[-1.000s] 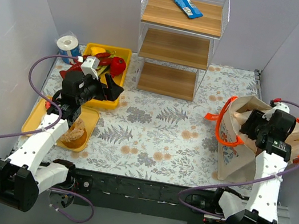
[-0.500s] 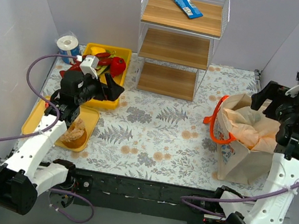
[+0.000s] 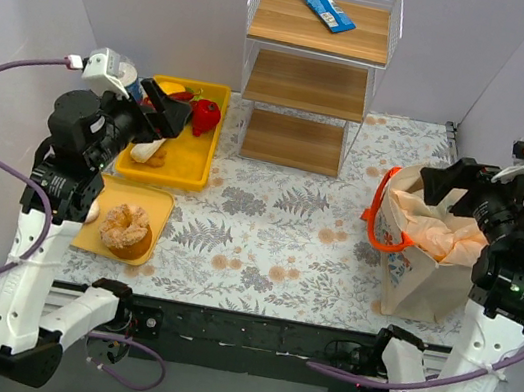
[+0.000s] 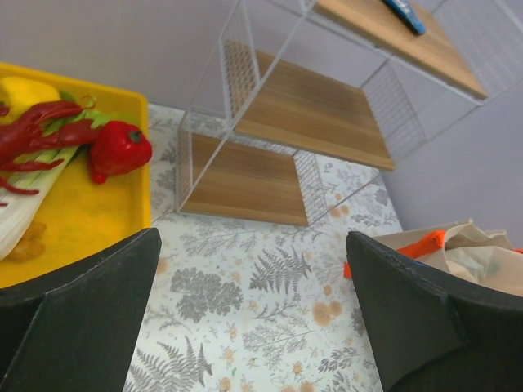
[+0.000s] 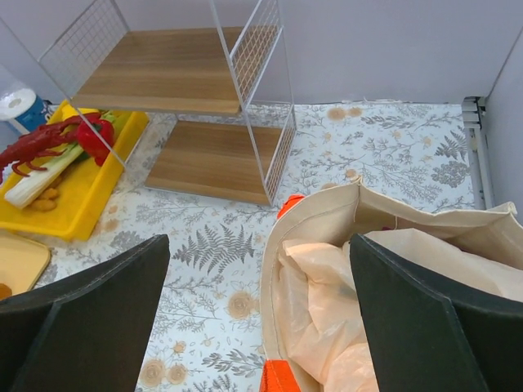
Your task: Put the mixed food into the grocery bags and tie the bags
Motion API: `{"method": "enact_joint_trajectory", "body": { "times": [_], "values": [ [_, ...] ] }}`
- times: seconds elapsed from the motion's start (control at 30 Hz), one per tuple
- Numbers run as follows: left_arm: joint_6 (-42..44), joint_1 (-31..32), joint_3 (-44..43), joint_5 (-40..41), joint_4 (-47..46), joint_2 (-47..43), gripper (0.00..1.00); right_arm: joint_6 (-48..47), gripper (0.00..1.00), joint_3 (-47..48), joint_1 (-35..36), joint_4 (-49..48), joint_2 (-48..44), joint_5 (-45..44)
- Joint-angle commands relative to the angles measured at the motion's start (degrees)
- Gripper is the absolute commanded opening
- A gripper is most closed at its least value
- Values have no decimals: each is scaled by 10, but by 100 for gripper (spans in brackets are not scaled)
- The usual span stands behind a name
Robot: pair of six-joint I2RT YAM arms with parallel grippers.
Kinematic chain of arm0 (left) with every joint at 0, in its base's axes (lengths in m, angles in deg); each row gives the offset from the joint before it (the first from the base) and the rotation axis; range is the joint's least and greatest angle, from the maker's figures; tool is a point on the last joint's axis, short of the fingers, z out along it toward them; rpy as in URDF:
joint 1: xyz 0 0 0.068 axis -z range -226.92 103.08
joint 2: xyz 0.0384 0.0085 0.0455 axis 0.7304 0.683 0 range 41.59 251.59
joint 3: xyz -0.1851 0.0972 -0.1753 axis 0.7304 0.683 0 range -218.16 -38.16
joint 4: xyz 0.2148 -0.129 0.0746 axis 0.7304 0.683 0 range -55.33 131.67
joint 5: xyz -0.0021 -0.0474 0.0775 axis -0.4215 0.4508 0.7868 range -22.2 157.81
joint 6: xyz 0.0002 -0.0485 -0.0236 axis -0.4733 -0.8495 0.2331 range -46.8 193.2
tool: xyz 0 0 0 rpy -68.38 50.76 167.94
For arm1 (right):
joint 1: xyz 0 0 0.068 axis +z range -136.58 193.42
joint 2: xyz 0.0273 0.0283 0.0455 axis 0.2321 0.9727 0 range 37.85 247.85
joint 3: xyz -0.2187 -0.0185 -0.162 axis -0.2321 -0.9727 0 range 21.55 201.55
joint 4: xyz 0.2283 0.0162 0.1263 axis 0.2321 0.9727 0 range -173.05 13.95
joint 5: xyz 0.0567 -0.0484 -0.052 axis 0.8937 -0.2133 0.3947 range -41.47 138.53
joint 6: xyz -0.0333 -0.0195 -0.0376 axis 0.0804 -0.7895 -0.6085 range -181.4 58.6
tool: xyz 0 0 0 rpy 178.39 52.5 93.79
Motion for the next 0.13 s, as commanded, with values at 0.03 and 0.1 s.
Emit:
{"method": "enact_joint_trajectory", "body": {
  "times": [0.03,0.1],
  "values": [
    [14,1,11,46,66,-4,98,9,98,-17,-2,-46,-5,21],
    [15,2,9,48,71,-6,98,9,98,-19,-2,-49,-5,23]
  ]
}}
